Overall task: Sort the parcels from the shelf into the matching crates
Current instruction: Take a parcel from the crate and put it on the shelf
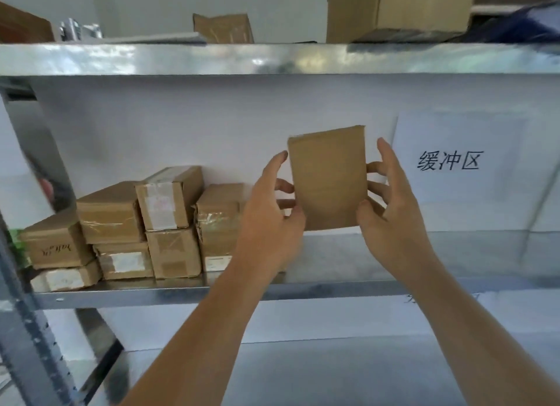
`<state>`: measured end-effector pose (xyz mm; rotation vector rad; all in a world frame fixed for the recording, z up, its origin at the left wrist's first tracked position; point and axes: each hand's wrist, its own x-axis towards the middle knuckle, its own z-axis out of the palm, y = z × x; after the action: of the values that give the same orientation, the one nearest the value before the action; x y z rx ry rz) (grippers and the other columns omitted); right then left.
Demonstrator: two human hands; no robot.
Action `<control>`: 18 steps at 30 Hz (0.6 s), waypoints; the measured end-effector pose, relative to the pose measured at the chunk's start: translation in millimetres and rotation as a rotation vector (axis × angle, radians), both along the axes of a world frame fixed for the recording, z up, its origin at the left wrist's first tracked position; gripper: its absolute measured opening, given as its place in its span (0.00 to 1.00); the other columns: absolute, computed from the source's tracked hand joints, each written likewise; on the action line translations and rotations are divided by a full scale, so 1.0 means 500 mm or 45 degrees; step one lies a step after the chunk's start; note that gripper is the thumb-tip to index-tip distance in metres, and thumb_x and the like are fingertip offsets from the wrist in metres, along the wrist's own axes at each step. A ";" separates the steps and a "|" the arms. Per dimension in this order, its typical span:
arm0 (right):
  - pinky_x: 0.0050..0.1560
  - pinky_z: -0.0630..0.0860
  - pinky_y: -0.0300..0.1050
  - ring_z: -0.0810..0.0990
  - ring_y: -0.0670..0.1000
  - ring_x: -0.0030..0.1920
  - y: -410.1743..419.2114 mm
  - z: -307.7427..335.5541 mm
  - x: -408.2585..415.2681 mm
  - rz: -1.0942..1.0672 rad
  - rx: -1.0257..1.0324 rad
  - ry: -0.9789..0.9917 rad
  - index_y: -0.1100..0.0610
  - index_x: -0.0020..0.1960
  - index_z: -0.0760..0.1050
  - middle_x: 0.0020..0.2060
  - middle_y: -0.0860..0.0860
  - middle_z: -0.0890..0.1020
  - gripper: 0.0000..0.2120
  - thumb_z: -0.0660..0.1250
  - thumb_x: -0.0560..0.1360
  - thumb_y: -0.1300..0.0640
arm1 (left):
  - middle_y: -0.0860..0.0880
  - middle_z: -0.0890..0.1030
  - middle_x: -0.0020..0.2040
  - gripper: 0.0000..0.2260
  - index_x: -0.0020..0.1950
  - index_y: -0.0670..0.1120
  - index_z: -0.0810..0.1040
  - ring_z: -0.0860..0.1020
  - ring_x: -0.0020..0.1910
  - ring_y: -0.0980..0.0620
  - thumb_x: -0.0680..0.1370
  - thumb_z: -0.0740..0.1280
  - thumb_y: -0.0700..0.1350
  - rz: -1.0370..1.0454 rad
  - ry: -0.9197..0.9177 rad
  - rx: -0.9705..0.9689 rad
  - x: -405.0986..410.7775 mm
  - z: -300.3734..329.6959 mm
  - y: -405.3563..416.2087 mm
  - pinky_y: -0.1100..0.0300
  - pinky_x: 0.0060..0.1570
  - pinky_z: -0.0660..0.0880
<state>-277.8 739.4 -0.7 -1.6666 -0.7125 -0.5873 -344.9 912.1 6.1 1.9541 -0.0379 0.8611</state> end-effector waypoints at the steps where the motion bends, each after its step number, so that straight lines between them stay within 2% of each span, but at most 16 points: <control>1: 0.54 0.80 0.34 0.77 0.39 0.60 -0.028 0.003 -0.009 -0.036 0.028 -0.002 0.40 0.82 0.57 0.64 0.47 0.74 0.38 0.62 0.81 0.69 | 0.58 0.77 0.57 0.33 0.77 0.69 0.62 0.82 0.56 0.55 0.82 0.70 0.40 -0.046 0.009 -0.008 0.002 0.002 -0.022 0.53 0.50 0.85; 3: 0.50 0.77 0.32 0.77 0.38 0.55 -0.089 0.013 -0.029 -0.081 0.067 0.003 0.41 0.80 0.64 0.56 0.50 0.76 0.32 0.64 0.81 0.65 | 0.56 0.78 0.56 0.28 0.71 0.70 0.65 0.83 0.55 0.52 0.82 0.67 0.40 -0.146 0.011 -0.052 0.002 0.008 -0.075 0.55 0.48 0.84; 4: 0.51 0.77 0.35 0.77 0.41 0.52 -0.121 0.018 -0.041 -0.088 0.097 0.014 0.41 0.77 0.69 0.52 0.51 0.77 0.27 0.64 0.81 0.59 | 0.55 0.78 0.55 0.25 0.68 0.71 0.67 0.83 0.54 0.51 0.82 0.64 0.41 -0.188 0.002 -0.092 0.000 0.010 -0.104 0.53 0.48 0.84; 5: 0.53 0.79 0.40 0.78 0.44 0.50 -0.153 0.021 -0.054 -0.080 0.141 0.037 0.40 0.72 0.73 0.48 0.50 0.78 0.21 0.64 0.80 0.51 | 0.53 0.79 0.53 0.22 0.65 0.71 0.68 0.83 0.52 0.48 0.82 0.61 0.44 -0.222 -0.009 -0.132 -0.002 0.012 -0.135 0.46 0.49 0.84; 7: 0.62 0.80 0.59 0.78 0.50 0.48 -0.222 0.025 -0.076 -0.054 0.232 0.105 0.36 0.61 0.75 0.41 0.47 0.77 0.14 0.62 0.77 0.39 | 0.46 0.80 0.50 0.17 0.60 0.69 0.71 0.82 0.52 0.39 0.78 0.56 0.49 -0.293 -0.012 -0.200 -0.011 0.015 -0.205 0.35 0.51 0.81; 9: 0.64 0.77 0.68 0.77 0.51 0.48 -0.294 0.023 -0.100 -0.089 0.271 0.124 0.39 0.51 0.74 0.41 0.48 0.75 0.12 0.59 0.76 0.34 | 0.43 0.81 0.52 0.13 0.57 0.65 0.72 0.80 0.53 0.36 0.77 0.53 0.55 -0.348 -0.021 -0.202 -0.024 0.014 -0.280 0.36 0.52 0.79; 10: 0.63 0.75 0.69 0.75 0.50 0.47 -0.330 0.023 -0.117 -0.112 0.288 0.117 0.42 0.48 0.72 0.41 0.47 0.74 0.13 0.58 0.76 0.34 | 0.45 0.81 0.52 0.12 0.55 0.62 0.73 0.80 0.52 0.38 0.77 0.53 0.60 -0.362 -0.025 -0.204 -0.032 0.014 -0.320 0.39 0.52 0.79; 11: 0.62 0.76 0.68 0.74 0.48 0.46 -0.370 0.019 -0.131 -0.132 0.307 0.108 0.45 0.45 0.70 0.41 0.46 0.73 0.15 0.57 0.77 0.35 | 0.48 0.82 0.52 0.16 0.52 0.59 0.73 0.80 0.51 0.41 0.77 0.53 0.66 -0.384 -0.024 -0.222 -0.040 0.012 -0.362 0.41 0.53 0.79; 13: 0.60 0.77 0.65 0.78 0.48 0.45 -0.454 0.009 -0.160 -0.175 0.338 0.112 0.51 0.42 0.71 0.39 0.47 0.76 0.19 0.57 0.82 0.37 | 0.53 0.82 0.49 0.25 0.50 0.55 0.75 0.81 0.50 0.50 0.78 0.55 0.74 -0.441 -0.024 -0.263 -0.052 0.005 -0.443 0.39 0.58 0.79; 14: 0.59 0.79 0.66 0.80 0.50 0.46 -0.499 0.003 -0.172 -0.214 0.338 0.121 0.53 0.43 0.72 0.40 0.49 0.79 0.20 0.58 0.84 0.39 | 0.56 0.83 0.47 0.24 0.50 0.54 0.76 0.81 0.48 0.56 0.79 0.56 0.74 -0.461 -0.020 -0.277 -0.055 -0.002 -0.485 0.38 0.58 0.80; 16: 0.53 0.81 0.69 0.83 0.52 0.48 -0.594 -0.012 -0.194 -0.298 0.329 0.139 0.56 0.48 0.74 0.42 0.50 0.81 0.16 0.61 0.85 0.44 | 0.60 0.82 0.46 0.15 0.49 0.54 0.75 0.80 0.47 0.62 0.83 0.60 0.64 -0.507 -0.004 -0.274 -0.062 -0.016 -0.578 0.38 0.58 0.81; 18: 0.53 0.83 0.67 0.84 0.51 0.54 -0.691 -0.035 -0.220 -0.298 0.333 0.142 0.49 0.55 0.74 0.48 0.44 0.82 0.07 0.64 0.82 0.46 | 0.63 0.81 0.55 0.04 0.57 0.57 0.73 0.81 0.56 0.60 0.85 0.63 0.55 -0.554 -0.018 -0.254 -0.075 -0.035 -0.672 0.43 0.58 0.82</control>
<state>-387.9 393.9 -18.3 -1.5333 -0.3453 -0.7139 -382.2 576.0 -11.2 1.6655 -0.3591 0.5654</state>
